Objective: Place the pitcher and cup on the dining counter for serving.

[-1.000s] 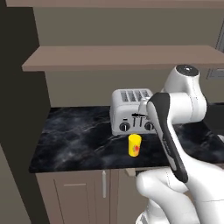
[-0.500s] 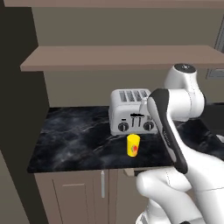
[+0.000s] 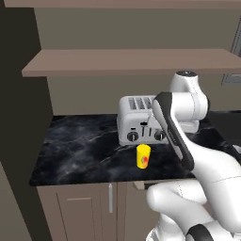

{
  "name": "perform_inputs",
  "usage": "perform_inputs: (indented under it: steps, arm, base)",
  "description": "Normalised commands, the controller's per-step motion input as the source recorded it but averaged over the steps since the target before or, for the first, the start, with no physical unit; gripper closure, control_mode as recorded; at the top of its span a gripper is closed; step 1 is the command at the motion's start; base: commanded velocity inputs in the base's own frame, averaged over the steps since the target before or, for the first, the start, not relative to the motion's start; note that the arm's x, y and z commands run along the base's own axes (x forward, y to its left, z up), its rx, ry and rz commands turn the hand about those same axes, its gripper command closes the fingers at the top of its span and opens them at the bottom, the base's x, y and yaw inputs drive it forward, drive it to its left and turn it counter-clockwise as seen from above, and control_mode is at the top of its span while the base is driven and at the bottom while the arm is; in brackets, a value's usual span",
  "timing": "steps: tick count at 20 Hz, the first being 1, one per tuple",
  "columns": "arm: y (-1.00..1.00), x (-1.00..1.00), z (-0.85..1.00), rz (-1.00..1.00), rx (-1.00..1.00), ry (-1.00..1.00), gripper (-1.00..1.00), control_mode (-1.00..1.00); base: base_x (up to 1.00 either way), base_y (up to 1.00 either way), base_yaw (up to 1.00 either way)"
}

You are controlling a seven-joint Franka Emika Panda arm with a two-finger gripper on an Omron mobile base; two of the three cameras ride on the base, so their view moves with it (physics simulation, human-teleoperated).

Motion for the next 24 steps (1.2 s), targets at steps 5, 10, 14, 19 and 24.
perform_inputs:
  steps: [5,10,14,19,24]
  arm:
    - [0.01,0.04,-0.3,0.0,0.0,0.12,-1.0,-1.0]
    - [0.01,0.11,-0.36,0.0,0.0,0.07,-1.0,-1.0]
    - [0.0,0.18,-0.28,0.01,0.0,0.01,-1.0,-1.0]
    - [0.0,0.21,-0.33,0.0,0.0,0.0,-1.0,-1.0]
    - [0.0,0.29,-0.3,0.05,0.0,0.0,-1.0,-1.0]
  base:
    - [0.0,0.0,0.0]
    - [0.0,0.0,0.0]
    - [0.0,0.0,0.0]
    - [0.0,0.0,0.0]
    - [0.0,0.0,0.0]
